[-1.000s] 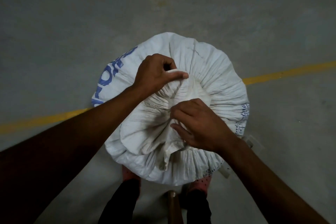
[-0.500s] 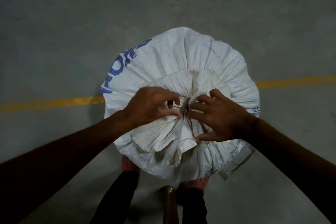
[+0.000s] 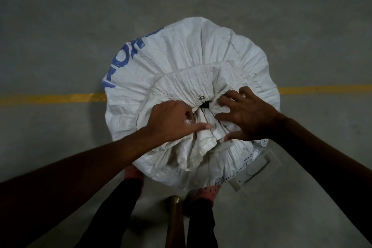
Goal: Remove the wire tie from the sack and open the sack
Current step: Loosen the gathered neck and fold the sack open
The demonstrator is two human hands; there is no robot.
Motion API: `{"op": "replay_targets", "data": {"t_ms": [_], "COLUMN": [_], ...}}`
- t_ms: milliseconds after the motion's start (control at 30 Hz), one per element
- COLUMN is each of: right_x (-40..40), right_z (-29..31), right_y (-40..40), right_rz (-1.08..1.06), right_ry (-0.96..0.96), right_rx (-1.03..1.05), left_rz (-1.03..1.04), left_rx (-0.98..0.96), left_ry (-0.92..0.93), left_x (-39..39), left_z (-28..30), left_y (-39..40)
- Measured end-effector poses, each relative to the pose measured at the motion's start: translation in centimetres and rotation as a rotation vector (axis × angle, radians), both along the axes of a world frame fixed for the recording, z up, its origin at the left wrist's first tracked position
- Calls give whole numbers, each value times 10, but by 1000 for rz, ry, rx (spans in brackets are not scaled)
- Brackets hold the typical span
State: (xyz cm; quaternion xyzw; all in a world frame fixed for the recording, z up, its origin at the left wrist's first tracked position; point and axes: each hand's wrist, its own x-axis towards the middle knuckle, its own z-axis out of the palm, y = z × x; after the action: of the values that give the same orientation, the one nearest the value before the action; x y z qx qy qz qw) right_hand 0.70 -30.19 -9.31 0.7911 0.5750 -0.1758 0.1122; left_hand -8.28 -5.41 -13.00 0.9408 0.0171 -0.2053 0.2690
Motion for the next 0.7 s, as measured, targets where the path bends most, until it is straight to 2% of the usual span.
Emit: {"op": "replay_targets", "data": {"t_ms": [133,267,333,400,567,700], "right_x": [-4,-5,-6,-9,-19,-21], "right_z": [-4,-2,1,4,6,-1], "right_y": [-6,-14,-14,-11,0,11], "right_rz": [-36,-75,-116,-161,-229,-199], "right_ry": [27,48,57,74,51,-10], "right_rx": [30,55,83,112,125,7], "left_rz": [150,144,30,-130,-401,-531], "left_rx": [-41,-228,-391,-476,-471,-455], "left_ry": [57,70,44,27,13,90], "left_x": [6,4,-5,-14,-26,-30], "left_z": [-8,-12,-9,-4,15,22], "left_y": [-26,-15,-2,14,44,51]}}
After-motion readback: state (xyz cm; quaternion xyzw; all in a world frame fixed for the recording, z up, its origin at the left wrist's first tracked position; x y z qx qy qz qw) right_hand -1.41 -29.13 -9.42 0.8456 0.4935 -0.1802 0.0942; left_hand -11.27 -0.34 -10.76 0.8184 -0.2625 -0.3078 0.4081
